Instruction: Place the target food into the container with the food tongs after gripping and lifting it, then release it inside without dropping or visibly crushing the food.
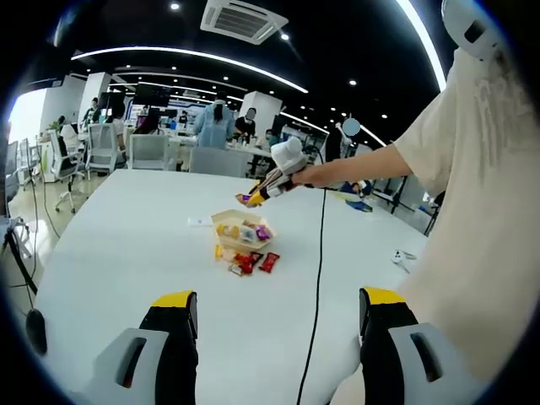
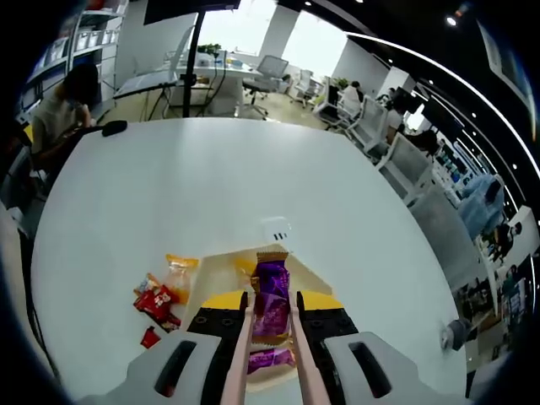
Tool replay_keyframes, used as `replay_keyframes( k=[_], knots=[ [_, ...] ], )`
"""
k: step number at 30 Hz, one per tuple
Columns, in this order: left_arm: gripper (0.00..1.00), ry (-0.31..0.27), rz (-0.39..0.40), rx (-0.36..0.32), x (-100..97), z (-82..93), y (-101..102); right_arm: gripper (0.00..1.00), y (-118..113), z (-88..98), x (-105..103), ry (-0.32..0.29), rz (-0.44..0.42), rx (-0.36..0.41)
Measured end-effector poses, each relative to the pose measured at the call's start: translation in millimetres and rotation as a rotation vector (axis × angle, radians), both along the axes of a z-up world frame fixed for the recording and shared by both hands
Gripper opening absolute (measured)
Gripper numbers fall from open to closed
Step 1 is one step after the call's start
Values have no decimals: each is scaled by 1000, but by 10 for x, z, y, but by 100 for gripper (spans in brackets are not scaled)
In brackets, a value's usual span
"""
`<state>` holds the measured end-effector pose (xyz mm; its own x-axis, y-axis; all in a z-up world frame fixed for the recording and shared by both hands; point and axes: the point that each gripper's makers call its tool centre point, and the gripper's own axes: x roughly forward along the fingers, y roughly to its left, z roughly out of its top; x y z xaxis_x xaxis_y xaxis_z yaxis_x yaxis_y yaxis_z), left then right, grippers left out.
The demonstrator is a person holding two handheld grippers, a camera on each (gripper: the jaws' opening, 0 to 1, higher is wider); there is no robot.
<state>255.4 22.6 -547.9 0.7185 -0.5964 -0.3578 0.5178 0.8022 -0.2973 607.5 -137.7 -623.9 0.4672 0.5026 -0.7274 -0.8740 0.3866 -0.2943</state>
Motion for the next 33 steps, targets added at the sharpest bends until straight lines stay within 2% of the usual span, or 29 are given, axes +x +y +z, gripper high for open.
replay_keyframes(
  k=[6, 13, 17, 33],
  knots=[
    [78, 0, 5, -1, -8, 4, 12, 22, 5, -23, -13, 2, 1, -2],
    [78, 7, 6, 3, -40, -12, 31, 23, -6, -138, -89, 20, -4, -7],
    [78, 9, 6, 5, -40, -16, 36, 24, -19, -144, -82, 0, -12, -10],
    [78, 8, 1, 1, -26, -18, 0, 24, -35, -172, -188, 13, -4, -8]
  ],
)
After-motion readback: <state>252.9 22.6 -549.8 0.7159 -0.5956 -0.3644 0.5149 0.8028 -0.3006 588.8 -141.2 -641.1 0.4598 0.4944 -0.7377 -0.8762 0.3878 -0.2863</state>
